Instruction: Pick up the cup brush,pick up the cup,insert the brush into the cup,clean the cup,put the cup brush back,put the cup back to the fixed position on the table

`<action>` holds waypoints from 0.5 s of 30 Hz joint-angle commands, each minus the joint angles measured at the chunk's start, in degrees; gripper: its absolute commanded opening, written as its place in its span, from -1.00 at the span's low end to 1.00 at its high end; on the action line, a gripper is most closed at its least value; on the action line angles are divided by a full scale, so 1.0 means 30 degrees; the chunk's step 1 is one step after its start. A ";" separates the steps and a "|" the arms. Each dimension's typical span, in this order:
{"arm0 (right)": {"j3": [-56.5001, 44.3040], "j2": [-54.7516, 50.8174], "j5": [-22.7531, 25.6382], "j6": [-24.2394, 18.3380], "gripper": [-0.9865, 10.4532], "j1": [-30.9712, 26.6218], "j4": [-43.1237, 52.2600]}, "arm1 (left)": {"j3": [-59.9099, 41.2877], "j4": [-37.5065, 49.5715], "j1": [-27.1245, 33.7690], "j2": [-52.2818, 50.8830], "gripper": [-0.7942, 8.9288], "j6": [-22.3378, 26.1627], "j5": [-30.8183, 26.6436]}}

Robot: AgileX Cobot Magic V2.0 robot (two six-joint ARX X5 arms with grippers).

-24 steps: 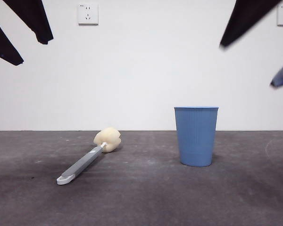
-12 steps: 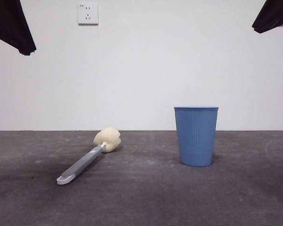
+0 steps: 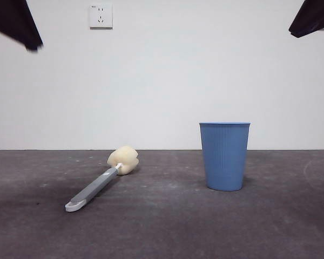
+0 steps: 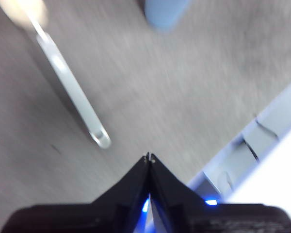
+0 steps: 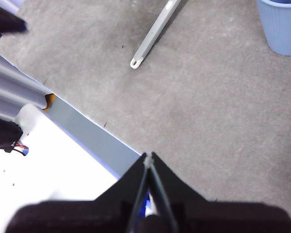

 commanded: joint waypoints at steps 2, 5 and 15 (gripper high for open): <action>0.0058 0.0000 0.0058 0.0109 -0.83 0.0029 0.0058 | -0.1129 0.6186 0.2630 -0.3060 -0.84 0.3096 0.0087; 0.0058 0.0007 0.0058 0.0109 -0.83 0.0029 0.0058 | -0.3934 1.2429 0.5938 -0.6630 -0.84 0.3198 -0.0029; 0.0058 0.0000 0.0058 0.0109 -0.83 0.0029 0.0058 | -1.3296 1.5679 1.0003 -1.4426 -0.84 0.2433 -0.1282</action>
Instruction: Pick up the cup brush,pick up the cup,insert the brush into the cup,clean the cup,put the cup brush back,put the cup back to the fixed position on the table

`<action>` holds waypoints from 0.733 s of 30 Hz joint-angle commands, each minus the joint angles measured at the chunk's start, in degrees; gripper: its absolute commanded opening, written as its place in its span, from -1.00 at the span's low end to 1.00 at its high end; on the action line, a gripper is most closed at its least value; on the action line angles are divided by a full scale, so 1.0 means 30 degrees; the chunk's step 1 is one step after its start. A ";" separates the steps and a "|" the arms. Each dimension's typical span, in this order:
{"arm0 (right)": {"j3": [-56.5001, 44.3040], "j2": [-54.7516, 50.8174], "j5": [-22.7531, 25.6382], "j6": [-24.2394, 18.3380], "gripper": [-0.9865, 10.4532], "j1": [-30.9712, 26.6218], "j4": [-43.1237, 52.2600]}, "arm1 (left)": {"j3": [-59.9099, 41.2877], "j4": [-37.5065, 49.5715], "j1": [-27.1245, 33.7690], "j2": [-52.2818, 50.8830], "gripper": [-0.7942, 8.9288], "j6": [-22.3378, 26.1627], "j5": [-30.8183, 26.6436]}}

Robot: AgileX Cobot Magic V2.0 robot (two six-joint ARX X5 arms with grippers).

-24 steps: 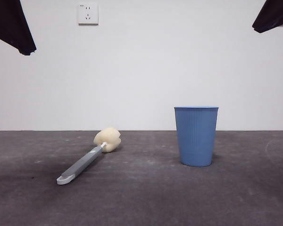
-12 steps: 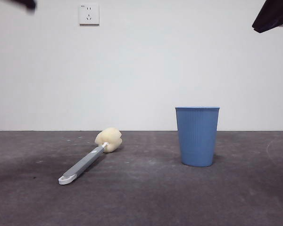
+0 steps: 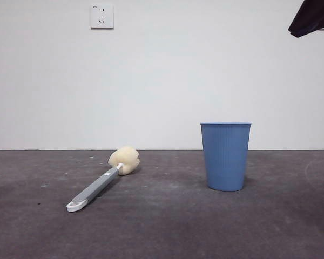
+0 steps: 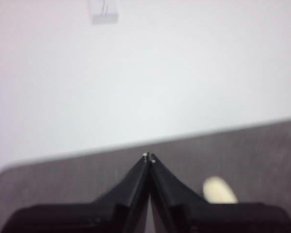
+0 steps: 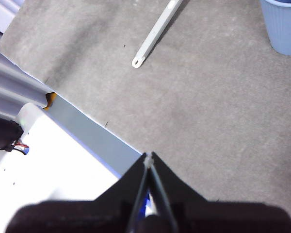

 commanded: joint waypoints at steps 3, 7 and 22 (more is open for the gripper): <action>0.0058 0.0007 0.0058 0.0109 -0.83 0.0029 0.0058 | -0.3082 0.0117 0.0430 -0.2302 -0.84 -0.1290 0.0015; 0.0058 0.0000 0.0058 0.0109 -0.83 0.0029 0.0058 | -0.4736 0.0117 0.0474 -0.3344 -0.84 -0.2178 0.0015; 0.0058 0.0000 0.0058 0.0109 -0.83 0.0029 0.0051 | -0.5552 -0.3876 0.0474 -0.3825 -0.84 -0.2637 0.0146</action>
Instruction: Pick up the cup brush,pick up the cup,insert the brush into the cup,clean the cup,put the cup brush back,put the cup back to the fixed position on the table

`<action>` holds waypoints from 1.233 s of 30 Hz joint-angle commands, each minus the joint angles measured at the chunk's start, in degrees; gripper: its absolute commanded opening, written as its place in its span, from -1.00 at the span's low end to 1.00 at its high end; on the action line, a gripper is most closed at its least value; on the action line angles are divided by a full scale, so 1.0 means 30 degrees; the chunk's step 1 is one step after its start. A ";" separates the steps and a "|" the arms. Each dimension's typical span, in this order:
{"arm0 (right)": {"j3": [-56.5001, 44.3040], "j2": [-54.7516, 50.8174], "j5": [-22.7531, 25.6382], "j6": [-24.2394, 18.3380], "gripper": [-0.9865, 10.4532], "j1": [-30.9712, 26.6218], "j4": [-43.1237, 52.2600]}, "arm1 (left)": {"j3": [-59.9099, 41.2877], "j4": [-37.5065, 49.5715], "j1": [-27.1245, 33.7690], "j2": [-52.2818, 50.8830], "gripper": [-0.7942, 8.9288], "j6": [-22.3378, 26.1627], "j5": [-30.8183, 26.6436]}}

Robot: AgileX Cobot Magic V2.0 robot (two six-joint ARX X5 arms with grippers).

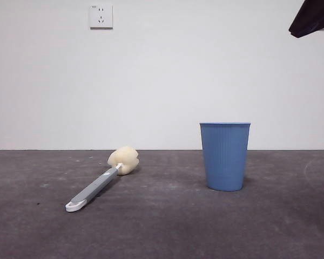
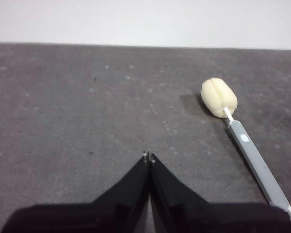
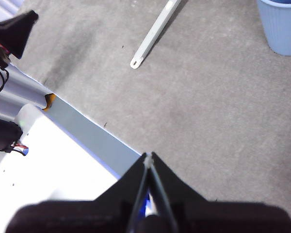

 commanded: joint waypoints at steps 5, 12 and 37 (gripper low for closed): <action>0.0058 0.0000 0.0058 0.0109 -0.83 0.0029 0.0051 | -0.0182 -0.0131 0.0051 -0.0080 -0.84 -0.0138 0.0204; 0.0058 0.0000 0.0058 0.0109 -0.83 0.0029 0.0051 | -0.0182 -0.0131 0.0051 -0.0080 -0.84 -0.0138 0.0211; -0.1282 -0.3366 0.2929 -0.4816 -0.83 -0.4707 0.5661 | -0.0182 -0.0131 0.0051 -0.0080 -0.84 -0.0138 0.0211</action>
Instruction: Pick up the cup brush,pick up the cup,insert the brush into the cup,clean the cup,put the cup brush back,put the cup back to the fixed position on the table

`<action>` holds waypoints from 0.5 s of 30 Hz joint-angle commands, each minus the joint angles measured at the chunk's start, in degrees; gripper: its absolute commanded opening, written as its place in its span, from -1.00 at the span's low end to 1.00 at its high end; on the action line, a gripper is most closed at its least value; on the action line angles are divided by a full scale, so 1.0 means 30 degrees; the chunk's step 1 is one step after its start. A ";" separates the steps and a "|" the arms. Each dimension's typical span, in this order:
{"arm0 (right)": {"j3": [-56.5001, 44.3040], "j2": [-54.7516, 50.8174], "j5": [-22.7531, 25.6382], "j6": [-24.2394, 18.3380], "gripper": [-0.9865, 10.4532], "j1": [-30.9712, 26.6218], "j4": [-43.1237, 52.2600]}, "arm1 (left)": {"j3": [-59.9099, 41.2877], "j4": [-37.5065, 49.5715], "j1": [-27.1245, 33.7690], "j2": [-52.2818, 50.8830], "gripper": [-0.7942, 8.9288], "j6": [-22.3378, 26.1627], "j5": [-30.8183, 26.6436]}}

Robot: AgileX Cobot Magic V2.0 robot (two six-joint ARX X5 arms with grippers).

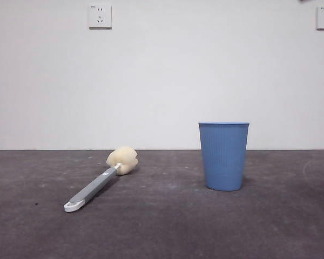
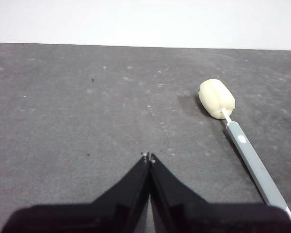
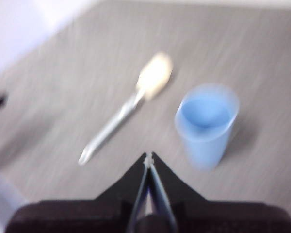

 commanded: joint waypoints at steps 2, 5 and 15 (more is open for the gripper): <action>-0.1902 -0.1406 -0.0015 -0.1239 -0.83 -0.3009 0.1727 | -0.0182 -0.0146 0.0051 -0.0051 -0.84 -0.0138 0.0117; -0.3942 -0.2943 -0.0015 -0.1304 -0.83 -0.5049 0.3293 | -0.0182 -0.0146 0.0051 -0.0051 -0.84 -0.0138 0.0124; -1.1030 -0.8757 0.0087 -0.0882 -0.83 -0.7927 0.7155 | -0.0182 -0.0146 0.0051 -0.0051 -0.84 -0.0138 0.0124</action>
